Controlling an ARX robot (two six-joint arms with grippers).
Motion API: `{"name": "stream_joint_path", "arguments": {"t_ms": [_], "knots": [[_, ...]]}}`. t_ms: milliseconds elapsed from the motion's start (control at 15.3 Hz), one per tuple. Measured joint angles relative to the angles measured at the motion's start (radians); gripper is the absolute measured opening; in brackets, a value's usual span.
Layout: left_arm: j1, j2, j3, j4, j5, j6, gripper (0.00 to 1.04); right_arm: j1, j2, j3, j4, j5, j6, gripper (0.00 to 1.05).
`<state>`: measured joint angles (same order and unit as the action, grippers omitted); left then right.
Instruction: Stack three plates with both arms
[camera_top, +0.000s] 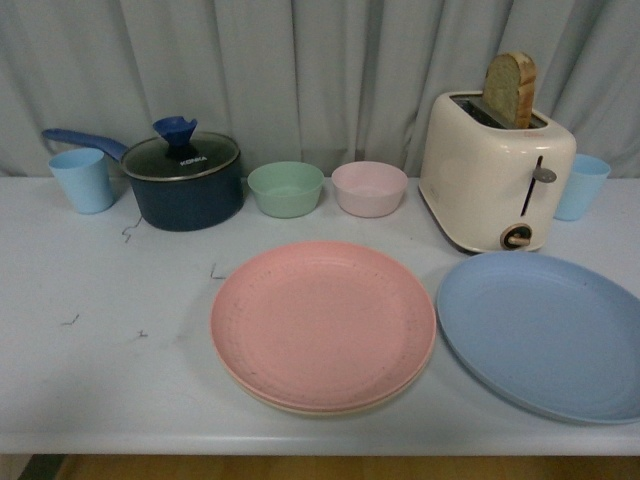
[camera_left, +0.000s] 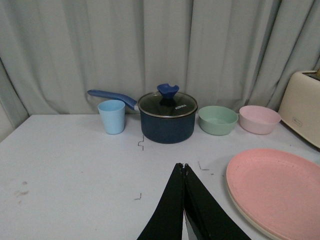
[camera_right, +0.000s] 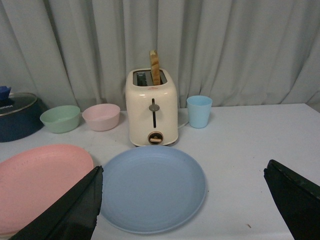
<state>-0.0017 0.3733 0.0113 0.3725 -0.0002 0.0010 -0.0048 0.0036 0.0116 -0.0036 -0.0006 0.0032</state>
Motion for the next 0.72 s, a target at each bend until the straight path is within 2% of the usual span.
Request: {"name": "stream_joint_path", "arguments": {"t_ms": [589, 720], "knots": [[0.000, -0.200, 0.000, -0.197, 0.000, 0.000, 0.02, 0.000, 0.000, 0.000, 0.000, 0.000, 0.000, 0.98], [0.000, -0.361, 0.001, -0.380, 0.000, 0.000, 0.02, 0.000, 0.000, 0.000, 0.000, 0.000, 0.000, 0.98]]}}
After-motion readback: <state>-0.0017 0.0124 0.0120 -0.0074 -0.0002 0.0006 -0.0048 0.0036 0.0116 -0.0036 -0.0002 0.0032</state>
